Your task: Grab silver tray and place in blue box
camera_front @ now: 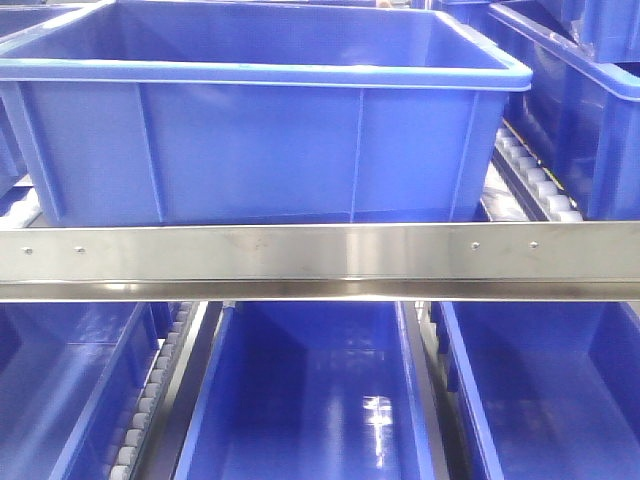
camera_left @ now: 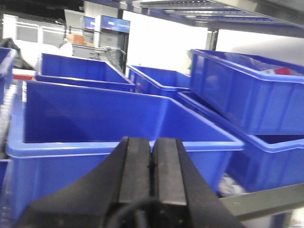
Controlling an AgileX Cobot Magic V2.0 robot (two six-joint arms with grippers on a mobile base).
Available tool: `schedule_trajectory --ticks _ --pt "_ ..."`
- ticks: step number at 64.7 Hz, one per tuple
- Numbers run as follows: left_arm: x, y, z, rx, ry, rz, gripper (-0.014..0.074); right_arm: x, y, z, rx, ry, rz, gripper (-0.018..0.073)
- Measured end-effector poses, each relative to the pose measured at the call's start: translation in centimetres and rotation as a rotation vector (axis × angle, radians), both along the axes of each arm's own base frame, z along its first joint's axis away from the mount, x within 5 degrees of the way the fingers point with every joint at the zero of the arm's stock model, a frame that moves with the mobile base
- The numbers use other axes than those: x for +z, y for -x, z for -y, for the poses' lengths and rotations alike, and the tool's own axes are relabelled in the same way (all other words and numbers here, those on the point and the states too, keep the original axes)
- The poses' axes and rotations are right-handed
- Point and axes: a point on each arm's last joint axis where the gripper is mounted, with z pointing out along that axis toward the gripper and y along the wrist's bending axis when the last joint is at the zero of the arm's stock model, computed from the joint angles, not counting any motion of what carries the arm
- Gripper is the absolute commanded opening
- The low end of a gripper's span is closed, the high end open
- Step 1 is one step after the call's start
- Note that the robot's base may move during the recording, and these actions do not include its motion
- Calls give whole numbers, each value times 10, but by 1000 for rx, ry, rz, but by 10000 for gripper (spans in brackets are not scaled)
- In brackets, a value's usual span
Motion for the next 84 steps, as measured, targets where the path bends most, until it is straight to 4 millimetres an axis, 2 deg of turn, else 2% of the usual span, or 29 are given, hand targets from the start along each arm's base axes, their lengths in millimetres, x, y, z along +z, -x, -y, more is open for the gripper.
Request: schedule_trajectory --ticks 14,27,37,62,84 --pt "-1 0 -16 254 -153 108 -104 0 0 0 0 0 0 56" --pt "-35 2 -23 341 -87 38 -104 0 0 0 0 0 0 56" --pt "-56 -2 -26 400 -118 -58 -104 0 0 0 0 0 -2 56" --pt "-64 -3 -26 398 -137 -155 -104 0 0 0 0 0 -2 56" --pt "-64 -3 -26 398 -136 -155 -104 0 0 0 0 0 -2 56"
